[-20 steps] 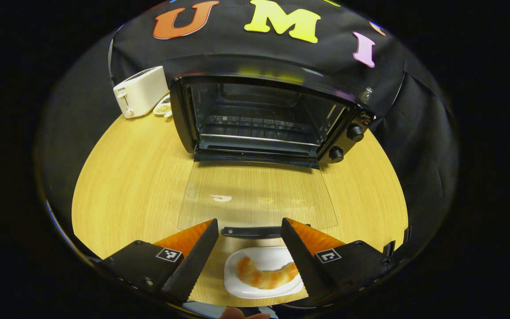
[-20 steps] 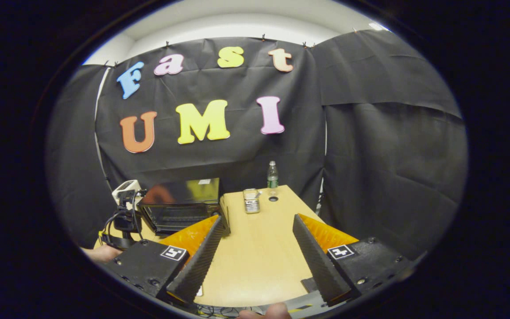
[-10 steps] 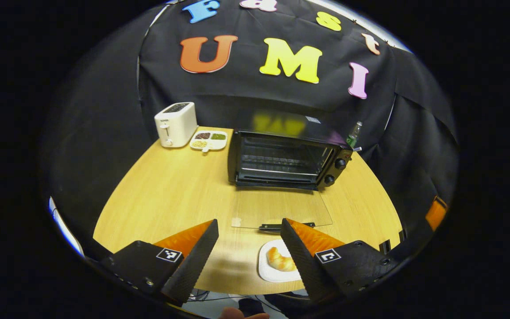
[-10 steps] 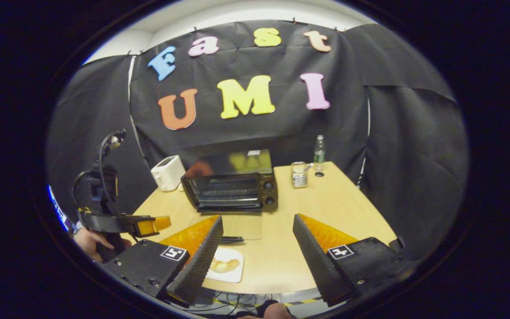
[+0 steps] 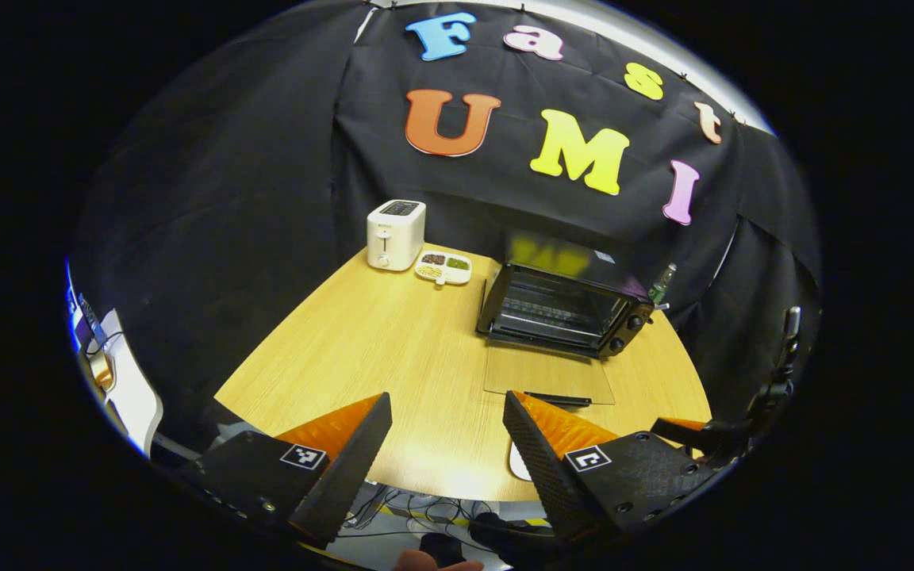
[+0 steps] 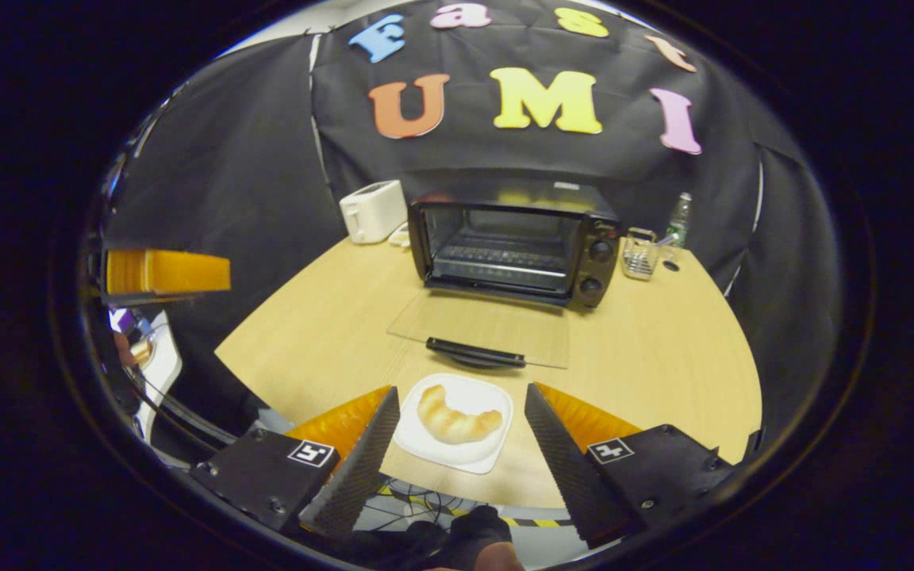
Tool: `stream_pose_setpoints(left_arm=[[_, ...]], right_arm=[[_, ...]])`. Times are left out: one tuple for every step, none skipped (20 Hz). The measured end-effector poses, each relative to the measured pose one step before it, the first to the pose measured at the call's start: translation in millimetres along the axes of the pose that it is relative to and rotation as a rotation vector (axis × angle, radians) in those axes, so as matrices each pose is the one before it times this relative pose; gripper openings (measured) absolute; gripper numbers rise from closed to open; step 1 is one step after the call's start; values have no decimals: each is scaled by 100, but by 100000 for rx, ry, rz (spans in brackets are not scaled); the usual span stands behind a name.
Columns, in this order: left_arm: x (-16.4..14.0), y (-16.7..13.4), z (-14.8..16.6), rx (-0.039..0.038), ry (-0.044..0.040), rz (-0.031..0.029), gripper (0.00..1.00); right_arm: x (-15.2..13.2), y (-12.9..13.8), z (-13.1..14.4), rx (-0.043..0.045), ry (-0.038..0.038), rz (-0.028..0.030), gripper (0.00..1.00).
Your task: Open the electric oven with the left hand, put the food in, and close the electric oven.
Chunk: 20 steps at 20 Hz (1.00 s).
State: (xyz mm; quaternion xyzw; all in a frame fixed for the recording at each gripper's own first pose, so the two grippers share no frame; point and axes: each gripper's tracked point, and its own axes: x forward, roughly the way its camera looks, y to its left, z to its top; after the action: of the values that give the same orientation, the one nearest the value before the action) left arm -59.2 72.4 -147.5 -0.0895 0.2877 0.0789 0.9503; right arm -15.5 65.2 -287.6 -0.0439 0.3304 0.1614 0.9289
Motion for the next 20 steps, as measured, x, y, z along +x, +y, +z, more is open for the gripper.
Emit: stream_pose_setpoints(left_arm=[[-244,544,181,-706,-341,1304,94],[-102,579,100,-681,-311,1197,94],[-53,405,296,-841,-336,1343,94],[180,469,314,-974,-406,1449,94],[193,284,298,-820,124,1351,94],[174,192,220,-801,587,1161,94],[136,-2,168,-762,314,758,94],[150,-52,295,-515,204,555,94],[282,-68,192,-202,477,697,94],[271,21,-43,-131,725,886,93],[338,-197,154,-408,637,697,94],[342,-244,244,-243,760,413,94],[289,-351,92,-66,593,390,94],[359,-440,158,18,515,287,94],[240,-468,24,-259,743,108,94],[180,-661,-123,-639,900,-195,94],[178,-744,-80,-687,601,-410,94],[139,-602,-77,-582,518,-315,94],[120,-570,-25,-180,270,-580,94],[170,-451,50,137,-16,-760,94]], right_arm=[[1179,262,-647,-1936,2909,1309,100],[1195,243,-679,-1495,2659,829,100],[1203,5,-814,-1111,2986,224,100],[1006,116,-813,-1461,2686,451,100],[1079,-39,-592,-1200,2723,483,100],[1059,142,-631,-936,2609,649,97],[932,-49,-367,-1282,2482,167,96],[820,-268,-394,-1310,1882,-264,96],[759,-255,-266,-949,1707,-387,95],[648,-133,-557,-782,1802,-196,94],[503,-221,-320,-634,1555,-139,94],[213,-44,-159,-1103,-98,50,88],[238,-127,142,-1970,-540,163,83],[229,-92,-59,-2859,-99,546,82],[175,-81,-187,-2506,165,847,78],[64,-6,-63,-974,-419,1142,75],[304,-56,16,596,-337,1360,71],[62,73,-68,1287,-450,1188,67],[58,-70,127,1739,-550,1142,58],[34,-43,112,1732,-414,997,51]])
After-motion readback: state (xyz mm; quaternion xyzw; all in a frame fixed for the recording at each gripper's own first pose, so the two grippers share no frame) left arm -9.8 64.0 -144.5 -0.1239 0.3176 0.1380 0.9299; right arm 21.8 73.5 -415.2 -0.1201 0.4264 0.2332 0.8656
